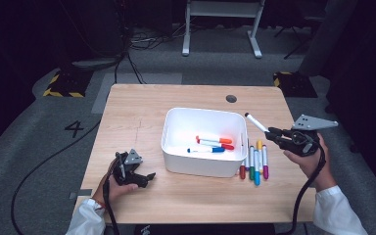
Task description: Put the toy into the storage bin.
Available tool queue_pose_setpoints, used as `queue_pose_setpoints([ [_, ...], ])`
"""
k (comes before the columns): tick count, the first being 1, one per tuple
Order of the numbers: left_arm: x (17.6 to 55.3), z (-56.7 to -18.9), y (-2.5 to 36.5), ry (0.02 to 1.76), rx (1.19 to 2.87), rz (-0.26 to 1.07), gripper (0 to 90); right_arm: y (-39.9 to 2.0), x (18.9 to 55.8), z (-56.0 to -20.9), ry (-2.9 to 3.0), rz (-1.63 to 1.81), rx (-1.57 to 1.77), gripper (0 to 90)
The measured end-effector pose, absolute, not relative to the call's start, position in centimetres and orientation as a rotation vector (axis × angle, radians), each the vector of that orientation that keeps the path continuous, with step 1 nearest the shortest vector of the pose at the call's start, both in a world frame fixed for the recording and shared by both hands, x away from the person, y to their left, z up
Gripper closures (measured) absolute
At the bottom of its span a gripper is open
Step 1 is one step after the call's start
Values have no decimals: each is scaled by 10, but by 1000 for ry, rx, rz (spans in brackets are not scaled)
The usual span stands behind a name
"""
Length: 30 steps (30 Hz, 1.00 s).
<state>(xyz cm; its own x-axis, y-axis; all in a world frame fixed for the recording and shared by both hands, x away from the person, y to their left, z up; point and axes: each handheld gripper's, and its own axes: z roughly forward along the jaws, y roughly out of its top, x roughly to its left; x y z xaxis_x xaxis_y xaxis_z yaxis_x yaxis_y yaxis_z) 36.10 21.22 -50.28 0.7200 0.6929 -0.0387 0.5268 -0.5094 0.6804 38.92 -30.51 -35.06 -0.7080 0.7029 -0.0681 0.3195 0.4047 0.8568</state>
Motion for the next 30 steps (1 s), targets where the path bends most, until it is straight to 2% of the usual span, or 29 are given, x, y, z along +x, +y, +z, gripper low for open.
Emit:
queue_pose_setpoints([
  [14,361,-503,212,918,2234,309,138,-238,419,-334,2390,1174,684,747],
  [30,361,-503,212,916,2235,310,138,-174,452,-361,2579,1058,551,747],
])
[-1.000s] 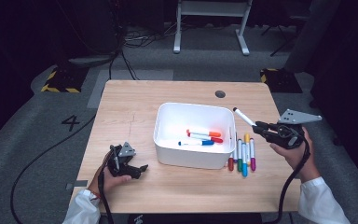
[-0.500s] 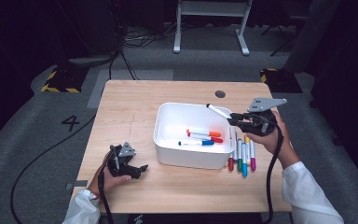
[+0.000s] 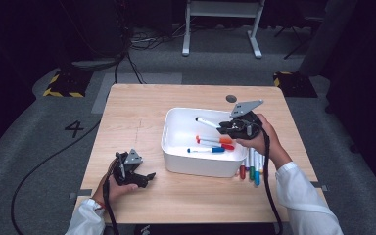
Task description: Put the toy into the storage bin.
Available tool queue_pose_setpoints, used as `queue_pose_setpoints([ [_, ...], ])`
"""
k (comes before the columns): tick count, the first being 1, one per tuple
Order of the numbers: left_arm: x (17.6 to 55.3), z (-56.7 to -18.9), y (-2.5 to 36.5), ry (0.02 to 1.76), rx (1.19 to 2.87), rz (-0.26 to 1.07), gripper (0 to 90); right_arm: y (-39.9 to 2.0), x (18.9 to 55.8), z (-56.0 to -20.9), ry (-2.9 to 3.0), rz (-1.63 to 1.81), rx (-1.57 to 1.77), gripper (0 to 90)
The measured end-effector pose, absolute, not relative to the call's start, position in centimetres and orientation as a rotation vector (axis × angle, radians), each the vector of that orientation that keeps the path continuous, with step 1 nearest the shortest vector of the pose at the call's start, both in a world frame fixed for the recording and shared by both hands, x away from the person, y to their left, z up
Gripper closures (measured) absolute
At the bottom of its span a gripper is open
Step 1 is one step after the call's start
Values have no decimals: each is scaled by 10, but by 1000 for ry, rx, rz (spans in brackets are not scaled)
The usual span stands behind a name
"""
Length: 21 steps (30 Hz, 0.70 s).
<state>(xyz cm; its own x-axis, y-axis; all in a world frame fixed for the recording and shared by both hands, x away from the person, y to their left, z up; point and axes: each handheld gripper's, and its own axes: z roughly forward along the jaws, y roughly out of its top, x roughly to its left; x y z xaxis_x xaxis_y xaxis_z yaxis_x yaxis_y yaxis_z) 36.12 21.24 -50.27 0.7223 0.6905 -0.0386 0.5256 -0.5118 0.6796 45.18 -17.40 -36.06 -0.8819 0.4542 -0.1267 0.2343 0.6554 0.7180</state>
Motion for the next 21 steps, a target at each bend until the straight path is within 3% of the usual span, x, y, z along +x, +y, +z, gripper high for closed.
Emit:
queue_pose_setpoints([
  [10,361,-503,212,918,2235,309,139,-162,467,-375,2680,901,526,747],
  [21,361,-503,212,918,2235,310,139,-154,447,-377,2800,857,382,746],
])
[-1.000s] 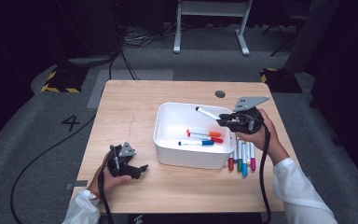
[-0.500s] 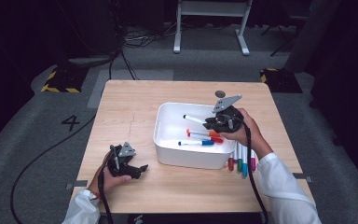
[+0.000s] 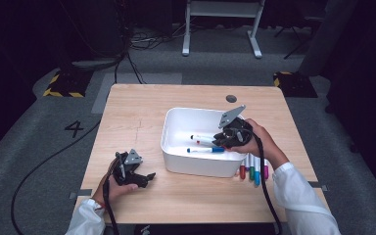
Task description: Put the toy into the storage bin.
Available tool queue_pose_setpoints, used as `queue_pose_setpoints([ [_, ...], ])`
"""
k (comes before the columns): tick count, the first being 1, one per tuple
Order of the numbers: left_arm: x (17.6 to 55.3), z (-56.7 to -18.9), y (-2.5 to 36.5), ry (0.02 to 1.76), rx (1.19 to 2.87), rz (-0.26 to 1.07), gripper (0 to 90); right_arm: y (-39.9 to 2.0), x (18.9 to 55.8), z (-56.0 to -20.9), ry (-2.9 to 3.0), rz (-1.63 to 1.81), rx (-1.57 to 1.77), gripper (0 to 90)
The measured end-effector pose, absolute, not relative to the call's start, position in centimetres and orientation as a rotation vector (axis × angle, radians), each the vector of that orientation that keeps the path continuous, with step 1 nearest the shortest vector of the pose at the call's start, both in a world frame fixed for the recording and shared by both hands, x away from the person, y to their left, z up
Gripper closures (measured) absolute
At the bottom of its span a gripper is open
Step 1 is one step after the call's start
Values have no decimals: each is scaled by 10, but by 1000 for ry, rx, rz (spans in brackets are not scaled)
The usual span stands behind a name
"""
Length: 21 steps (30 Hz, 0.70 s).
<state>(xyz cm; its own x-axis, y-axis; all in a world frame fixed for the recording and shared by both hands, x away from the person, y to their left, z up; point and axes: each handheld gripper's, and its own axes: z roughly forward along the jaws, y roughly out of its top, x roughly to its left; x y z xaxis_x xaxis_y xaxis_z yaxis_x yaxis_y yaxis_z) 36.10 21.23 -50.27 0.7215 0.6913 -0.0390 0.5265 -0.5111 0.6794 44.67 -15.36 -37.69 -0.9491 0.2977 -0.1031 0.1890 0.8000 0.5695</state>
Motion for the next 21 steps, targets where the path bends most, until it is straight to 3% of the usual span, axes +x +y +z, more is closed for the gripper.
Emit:
queue_pose_setpoints([
  [21,361,-503,212,919,2234,311,139,-148,410,-372,2895,890,224,745],
])
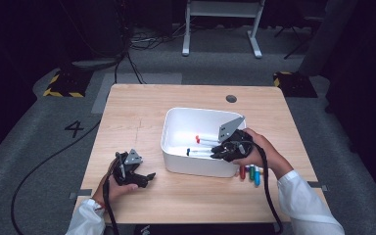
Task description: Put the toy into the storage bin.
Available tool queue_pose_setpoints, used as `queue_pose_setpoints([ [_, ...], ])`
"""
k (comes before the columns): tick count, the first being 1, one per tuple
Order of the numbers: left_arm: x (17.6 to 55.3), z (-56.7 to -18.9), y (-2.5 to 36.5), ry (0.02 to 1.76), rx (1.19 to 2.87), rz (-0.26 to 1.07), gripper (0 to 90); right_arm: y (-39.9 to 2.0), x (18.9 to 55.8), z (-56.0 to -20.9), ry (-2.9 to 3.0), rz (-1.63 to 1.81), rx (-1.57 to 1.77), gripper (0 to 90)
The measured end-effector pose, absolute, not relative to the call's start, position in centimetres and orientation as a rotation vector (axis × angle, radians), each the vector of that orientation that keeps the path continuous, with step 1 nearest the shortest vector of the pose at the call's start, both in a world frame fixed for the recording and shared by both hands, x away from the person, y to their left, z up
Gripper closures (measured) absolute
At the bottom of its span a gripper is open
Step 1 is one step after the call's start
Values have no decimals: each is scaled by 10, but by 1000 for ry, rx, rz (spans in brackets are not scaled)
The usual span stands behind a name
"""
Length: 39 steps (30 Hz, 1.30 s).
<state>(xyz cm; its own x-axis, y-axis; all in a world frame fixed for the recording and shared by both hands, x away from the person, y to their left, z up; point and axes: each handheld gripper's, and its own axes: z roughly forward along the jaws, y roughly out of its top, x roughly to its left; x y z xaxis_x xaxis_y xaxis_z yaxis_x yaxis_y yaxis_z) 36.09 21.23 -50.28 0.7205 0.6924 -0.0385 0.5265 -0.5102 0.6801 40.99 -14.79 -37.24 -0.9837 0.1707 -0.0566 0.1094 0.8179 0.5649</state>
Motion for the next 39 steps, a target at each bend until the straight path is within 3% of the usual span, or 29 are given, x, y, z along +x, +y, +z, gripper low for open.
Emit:
queue_pose_setpoints([
  [4,361,-503,212,918,2235,309,139,-149,412,-373,2885,894,233,739],
  [8,361,-503,212,918,2235,309,139,-153,414,-371,2832,929,286,609],
  [17,361,-503,212,917,2236,309,139,-176,408,-355,2691,1053,374,521],
  [21,361,-503,212,917,2236,309,138,-196,402,-348,2603,1069,445,439],
  [30,361,-503,212,918,2234,311,138,-260,379,-344,2428,1162,629,372],
  [39,361,-503,212,919,2234,312,138,-315,357,-373,2341,1116,786,340],
])
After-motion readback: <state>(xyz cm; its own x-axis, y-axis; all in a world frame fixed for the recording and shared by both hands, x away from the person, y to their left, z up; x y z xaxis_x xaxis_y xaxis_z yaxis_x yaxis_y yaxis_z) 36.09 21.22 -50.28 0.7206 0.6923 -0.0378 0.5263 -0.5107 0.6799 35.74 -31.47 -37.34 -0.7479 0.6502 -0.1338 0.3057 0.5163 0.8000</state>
